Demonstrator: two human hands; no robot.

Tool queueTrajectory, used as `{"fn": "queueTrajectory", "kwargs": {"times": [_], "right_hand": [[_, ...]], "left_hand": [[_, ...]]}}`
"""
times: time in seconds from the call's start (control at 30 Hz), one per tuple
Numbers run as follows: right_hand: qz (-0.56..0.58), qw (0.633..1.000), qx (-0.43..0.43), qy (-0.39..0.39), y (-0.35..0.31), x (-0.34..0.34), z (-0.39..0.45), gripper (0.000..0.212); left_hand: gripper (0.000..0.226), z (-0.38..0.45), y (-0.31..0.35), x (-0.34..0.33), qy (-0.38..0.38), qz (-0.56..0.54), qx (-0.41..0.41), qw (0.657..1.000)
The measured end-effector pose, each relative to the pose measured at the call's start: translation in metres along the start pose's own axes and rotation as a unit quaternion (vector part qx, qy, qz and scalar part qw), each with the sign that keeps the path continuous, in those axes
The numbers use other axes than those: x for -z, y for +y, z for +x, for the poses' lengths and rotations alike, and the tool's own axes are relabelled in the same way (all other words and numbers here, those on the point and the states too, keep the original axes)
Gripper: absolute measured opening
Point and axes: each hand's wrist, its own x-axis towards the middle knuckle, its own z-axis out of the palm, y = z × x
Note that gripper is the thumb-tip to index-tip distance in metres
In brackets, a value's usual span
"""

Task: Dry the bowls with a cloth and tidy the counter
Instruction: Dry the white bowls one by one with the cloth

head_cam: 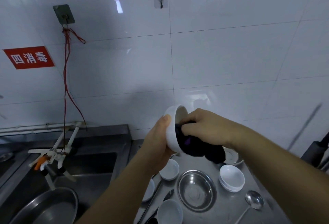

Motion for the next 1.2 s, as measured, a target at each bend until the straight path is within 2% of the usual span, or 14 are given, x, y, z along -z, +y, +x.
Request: {"fn": "queueTrajectory", "kwargs": {"times": [0.07, 0.17, 0.23, 0.3, 0.4, 0.47, 0.53, 0.63, 0.73, 0.8, 0.87, 1.03, 1.1, 1.2], "right_hand": [[0.181, 0.983, -0.019, 0.003, 0.003, -0.002, -0.005, 0.023], [0.460, 0.885, -0.022, 0.067, -0.002, -0.017, -0.009, 0.010], [0.501, 0.854, 0.000, 0.138, -0.009, -0.025, -0.002, 0.016], [0.371, 0.898, 0.050, 0.229, -0.010, -0.028, 0.005, 0.020], [0.015, 0.936, 0.165, 0.311, -0.001, -0.021, 0.008, 0.022], [-0.173, 0.930, 0.192, 0.262, 0.007, -0.015, 0.009, 0.021], [-0.243, 0.938, 0.155, 0.193, 0.006, -0.012, 0.011, 0.025], [-0.142, 0.981, 0.057, 0.119, -0.002, -0.011, 0.014, 0.020], [0.047, 0.997, -0.041, 0.049, -0.003, -0.006, 0.015, 0.027], [0.234, 0.968, -0.092, 0.025, -0.001, -0.009, 0.012, 0.021], [0.391, 0.912, -0.121, 0.038, 0.002, -0.017, 0.007, 0.013], [0.604, 0.771, -0.180, 0.090, 0.017, -0.051, 0.015, 0.024], [0.624, 0.752, -0.191, 0.095, 0.023, -0.058, 0.018, 0.041], [0.611, 0.767, -0.188, 0.057, 0.028, -0.058, 0.015, 0.059]], "left_hand": [[0.085, 0.002, 0.001, -0.001, -0.039, -0.007, -0.020, 0.999], [0.084, 0.010, 0.008, -0.007, -0.053, -0.017, -0.042, 0.998], [0.071, 0.014, 0.013, -0.011, -0.008, -0.025, -0.036, 0.999], [0.064, 0.018, 0.011, -0.015, 0.017, -0.038, -0.026, 0.999], [0.067, 0.019, 0.007, -0.016, 0.028, -0.050, -0.020, 0.998], [0.074, 0.019, 0.005, -0.014, 0.049, -0.044, -0.023, 0.998], [0.079, 0.021, 0.006, -0.010, 0.083, -0.021, -0.025, 0.996], [0.083, 0.025, 0.004, -0.001, 0.116, 0.029, -0.034, 0.992], [0.072, 0.024, -0.004, 0.008, 0.103, 0.067, -0.061, 0.991], [0.065, 0.021, -0.009, 0.014, 0.089, 0.084, -0.074, 0.990], [0.071, 0.018, -0.013, 0.021, 0.075, 0.088, -0.084, 0.990], [0.074, 0.010, -0.024, 0.031, 0.068, 0.184, -0.091, 0.976], [0.074, 0.007, -0.027, 0.034, 0.051, 0.240, -0.091, 0.965], [0.076, 0.005, -0.030, 0.040, 0.008, 0.307, -0.079, 0.949]]}}
